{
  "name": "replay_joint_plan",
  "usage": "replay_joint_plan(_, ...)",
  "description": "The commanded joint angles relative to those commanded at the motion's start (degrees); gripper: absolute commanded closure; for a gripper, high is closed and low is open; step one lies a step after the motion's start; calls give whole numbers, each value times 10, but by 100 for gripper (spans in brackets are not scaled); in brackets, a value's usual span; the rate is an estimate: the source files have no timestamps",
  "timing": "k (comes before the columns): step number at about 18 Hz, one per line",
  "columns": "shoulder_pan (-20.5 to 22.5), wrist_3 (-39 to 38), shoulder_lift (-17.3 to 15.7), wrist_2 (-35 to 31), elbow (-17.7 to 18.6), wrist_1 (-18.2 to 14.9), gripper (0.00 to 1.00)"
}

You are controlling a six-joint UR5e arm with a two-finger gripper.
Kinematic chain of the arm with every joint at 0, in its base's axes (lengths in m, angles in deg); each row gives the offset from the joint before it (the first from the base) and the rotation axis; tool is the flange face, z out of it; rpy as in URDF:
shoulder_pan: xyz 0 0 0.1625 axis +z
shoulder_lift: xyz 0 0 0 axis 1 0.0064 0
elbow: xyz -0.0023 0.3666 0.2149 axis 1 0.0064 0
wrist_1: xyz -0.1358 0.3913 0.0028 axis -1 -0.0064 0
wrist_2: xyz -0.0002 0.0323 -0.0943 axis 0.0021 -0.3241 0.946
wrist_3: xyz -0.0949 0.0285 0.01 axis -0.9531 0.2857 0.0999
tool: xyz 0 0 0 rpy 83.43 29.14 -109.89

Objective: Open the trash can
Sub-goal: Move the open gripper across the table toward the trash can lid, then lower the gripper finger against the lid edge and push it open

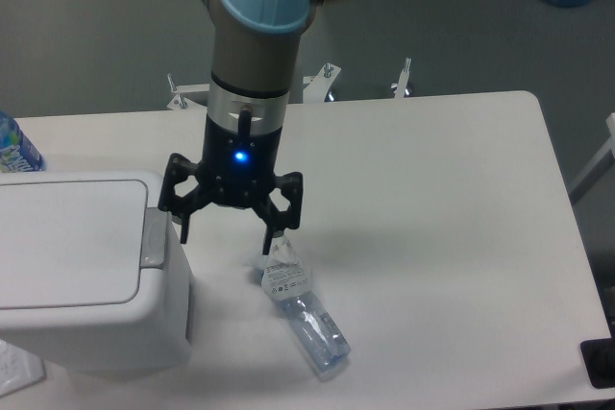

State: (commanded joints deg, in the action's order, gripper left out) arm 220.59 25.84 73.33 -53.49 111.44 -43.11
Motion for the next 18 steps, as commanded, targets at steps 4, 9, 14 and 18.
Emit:
replay_joint_plan(4,-4,-2,0,0,2,0,0)
replay_joint_plan(9,-11,-2,0,0,4,-1,0)
replay_joint_plan(14,-12,-2,2,0,5,0,0)
replay_joint_plan(18,-12,-1,3,0,8,0,0)
